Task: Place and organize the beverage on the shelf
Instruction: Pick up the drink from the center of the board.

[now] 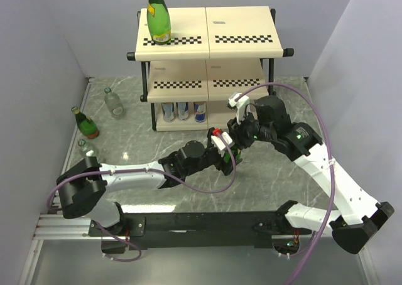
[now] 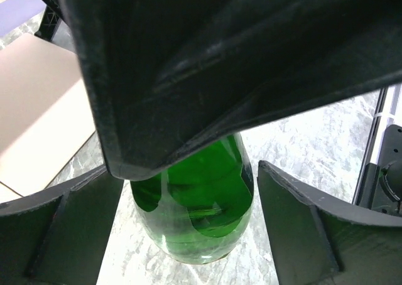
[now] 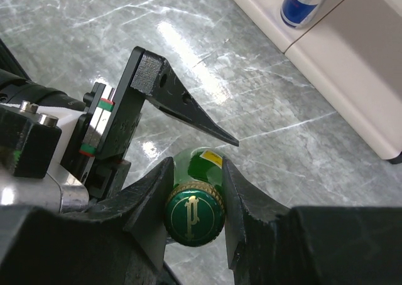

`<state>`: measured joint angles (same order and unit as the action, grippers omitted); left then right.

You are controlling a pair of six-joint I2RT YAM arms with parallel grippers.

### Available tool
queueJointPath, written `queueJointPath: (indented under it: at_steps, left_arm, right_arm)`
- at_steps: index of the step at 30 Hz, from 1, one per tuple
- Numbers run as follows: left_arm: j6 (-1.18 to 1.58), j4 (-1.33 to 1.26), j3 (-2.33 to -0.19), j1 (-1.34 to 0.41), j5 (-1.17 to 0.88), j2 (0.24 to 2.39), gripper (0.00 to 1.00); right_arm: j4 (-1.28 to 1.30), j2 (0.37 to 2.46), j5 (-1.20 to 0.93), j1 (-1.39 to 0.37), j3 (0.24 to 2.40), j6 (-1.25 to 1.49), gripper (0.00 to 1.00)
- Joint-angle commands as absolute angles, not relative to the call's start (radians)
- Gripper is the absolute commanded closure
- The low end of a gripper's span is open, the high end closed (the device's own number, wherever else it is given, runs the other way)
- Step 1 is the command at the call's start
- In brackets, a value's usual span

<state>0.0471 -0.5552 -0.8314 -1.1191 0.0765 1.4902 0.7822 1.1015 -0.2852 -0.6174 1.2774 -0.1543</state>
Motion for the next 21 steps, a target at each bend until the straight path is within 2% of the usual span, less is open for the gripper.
queueJointPath:
  at_steps: [1,9,12,13,14,16,20,21]
  left_arm:
    - [0.034,-0.555,-0.884,-1.126,0.089,1.496,0.1]
    - [0.041,-0.512,-0.914,-1.124,0.086,1.509,0.24]
    - [0.038,-0.499,-0.922,-1.124,0.074,1.512,0.41]
    - [0.041,-0.496,-0.925,-1.124,0.074,1.513,0.61]
    - [0.043,-0.489,-0.928,-1.126,0.074,1.513,0.71]
    - [0.051,-0.485,-0.93,-1.124,0.081,1.506,0.99]
    - [0.061,-0.515,-0.907,-1.124,0.089,1.48,1.0]
    - [0.063,-0.526,-0.888,-1.124,0.092,1.462,1.0]
  right_arm:
    - [0.673,1.069,-0.282,-0.627,1.342,-0.155,1.0]
    - [0.669,1.074,-0.276,-0.63,1.342,-0.155,1.0]
    - [0.667,1.077,-0.278,-0.629,1.342,-0.153,1.0]
    - [0.666,1.075,-0.278,-0.63,1.342,-0.152,1.0]
    - [0.666,1.075,-0.278,-0.629,1.341,-0.152,1.0]
    - [0.663,1.074,-0.276,-0.629,1.336,-0.15,1.0]
    - [0.661,1.074,-0.279,-0.629,1.331,-0.152,1.0]
    - [0.664,1.074,-0.279,-0.629,1.331,-0.153,0.97]
